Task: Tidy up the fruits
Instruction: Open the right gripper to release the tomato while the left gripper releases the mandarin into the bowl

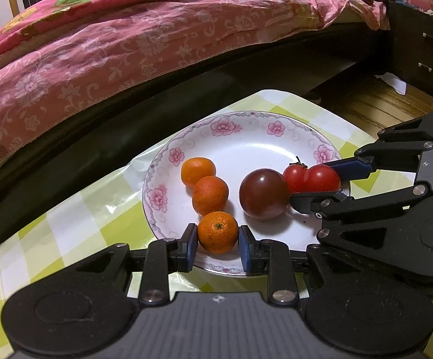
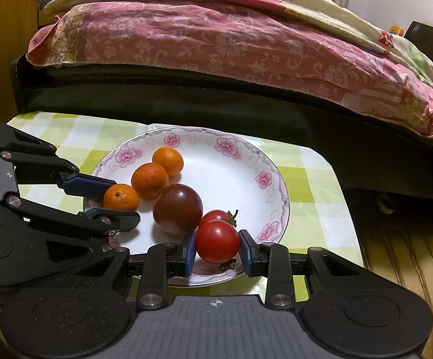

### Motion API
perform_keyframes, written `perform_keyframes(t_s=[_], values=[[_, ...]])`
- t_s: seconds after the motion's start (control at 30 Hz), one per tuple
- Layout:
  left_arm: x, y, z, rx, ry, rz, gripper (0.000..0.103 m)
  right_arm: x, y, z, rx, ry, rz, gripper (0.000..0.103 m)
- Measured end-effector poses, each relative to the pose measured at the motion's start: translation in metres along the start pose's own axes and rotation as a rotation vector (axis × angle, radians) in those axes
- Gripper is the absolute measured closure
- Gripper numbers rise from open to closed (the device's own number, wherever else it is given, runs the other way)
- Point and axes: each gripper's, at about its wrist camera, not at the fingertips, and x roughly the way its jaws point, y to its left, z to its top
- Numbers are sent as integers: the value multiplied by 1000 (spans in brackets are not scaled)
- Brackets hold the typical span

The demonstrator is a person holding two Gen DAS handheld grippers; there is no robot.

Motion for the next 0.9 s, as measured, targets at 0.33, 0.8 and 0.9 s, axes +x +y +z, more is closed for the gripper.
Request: perform_keyframes(t_s=[0.33, 0.8, 0.9], values=[[-4, 1, 1, 3, 3, 10, 66, 0, -2, 0, 14, -5, 1, 70], [-15, 5, 5, 6, -12, 34, 64, -5, -1, -1, 14, -22, -4, 63], [-16, 6, 5, 6, -11, 37, 63, -6, -1, -1, 11, -25, -6, 63]])
